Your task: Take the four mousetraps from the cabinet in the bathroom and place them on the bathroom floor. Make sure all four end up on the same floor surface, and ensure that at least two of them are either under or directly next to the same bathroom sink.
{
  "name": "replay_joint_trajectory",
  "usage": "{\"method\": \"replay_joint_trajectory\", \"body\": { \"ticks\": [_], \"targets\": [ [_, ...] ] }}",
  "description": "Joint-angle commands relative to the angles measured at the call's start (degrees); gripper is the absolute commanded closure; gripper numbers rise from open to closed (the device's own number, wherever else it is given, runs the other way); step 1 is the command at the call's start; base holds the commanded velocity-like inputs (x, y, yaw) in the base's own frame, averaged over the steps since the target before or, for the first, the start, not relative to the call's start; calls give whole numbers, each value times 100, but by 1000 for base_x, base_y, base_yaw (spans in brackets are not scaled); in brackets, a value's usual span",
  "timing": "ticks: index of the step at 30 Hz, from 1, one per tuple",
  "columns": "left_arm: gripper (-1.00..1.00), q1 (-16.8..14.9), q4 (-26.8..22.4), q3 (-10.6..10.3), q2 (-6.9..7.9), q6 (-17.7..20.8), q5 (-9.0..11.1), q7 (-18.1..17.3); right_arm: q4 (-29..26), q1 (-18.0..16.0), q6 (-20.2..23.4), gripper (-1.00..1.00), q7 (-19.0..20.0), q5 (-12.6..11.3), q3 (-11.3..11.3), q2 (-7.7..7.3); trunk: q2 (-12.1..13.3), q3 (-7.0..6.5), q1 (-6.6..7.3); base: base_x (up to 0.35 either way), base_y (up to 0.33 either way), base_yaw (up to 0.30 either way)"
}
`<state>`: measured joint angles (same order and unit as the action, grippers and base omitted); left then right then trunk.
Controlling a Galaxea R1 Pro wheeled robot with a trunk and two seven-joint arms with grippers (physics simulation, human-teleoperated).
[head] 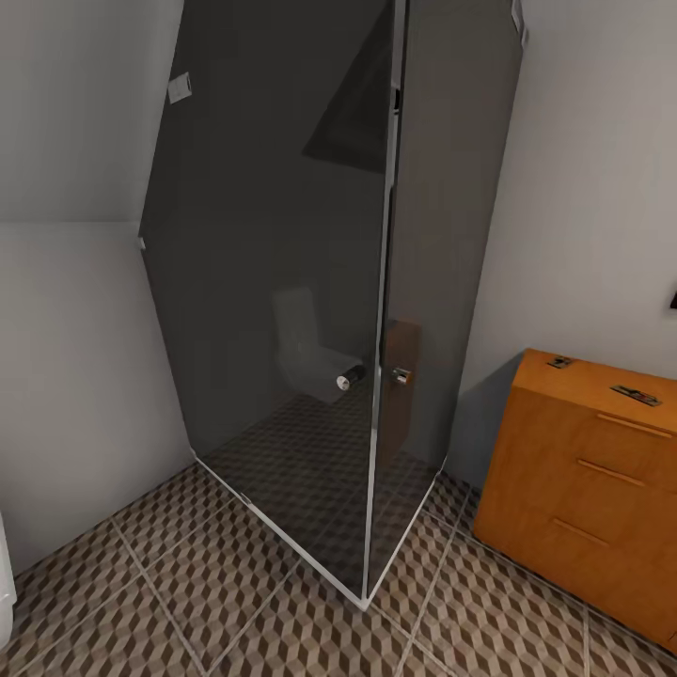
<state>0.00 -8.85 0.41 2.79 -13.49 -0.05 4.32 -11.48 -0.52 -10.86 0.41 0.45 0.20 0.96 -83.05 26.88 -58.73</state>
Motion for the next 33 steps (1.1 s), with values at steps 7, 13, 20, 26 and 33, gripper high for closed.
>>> {"method": "replay_joint_trajectory", "body": {
  "ticks": [7, 13, 20, 26, 33],
  "targets": [
    [-100, 0, -2005, -1, -19, -78, 18, 711, -1692, -2, -70, -100, 420, 0, 3, -70, -3, 5, 0, 0, 0, 0],
    [-100, 0, -1971, -33, -30, -106, 23, 728, -1674, -3, -324, -100, 618, 0, 6, -93, -3, 5, 0, 0, 0, 0],
    [-100, 0, -1834, -55, -35, -136, 16, 722, -1580, -2, -720, -100, 641, 6, 13, -81, -3, 5, 0, 0, 0, -43],
    [-100, 0, -1732, -64, -33, -143, 21, 714, -1461, -1, -848, -100, 644, 2, 15, -72, -3, -8, 0, 0, 0, -195],
    [-100, 0, -1626, -67, -39, -148, 20, 710, -1425, -2, -883, -100, 645, 0, 15, -70, -3, -38, 0, 0, 0, -251]
  ]
}}
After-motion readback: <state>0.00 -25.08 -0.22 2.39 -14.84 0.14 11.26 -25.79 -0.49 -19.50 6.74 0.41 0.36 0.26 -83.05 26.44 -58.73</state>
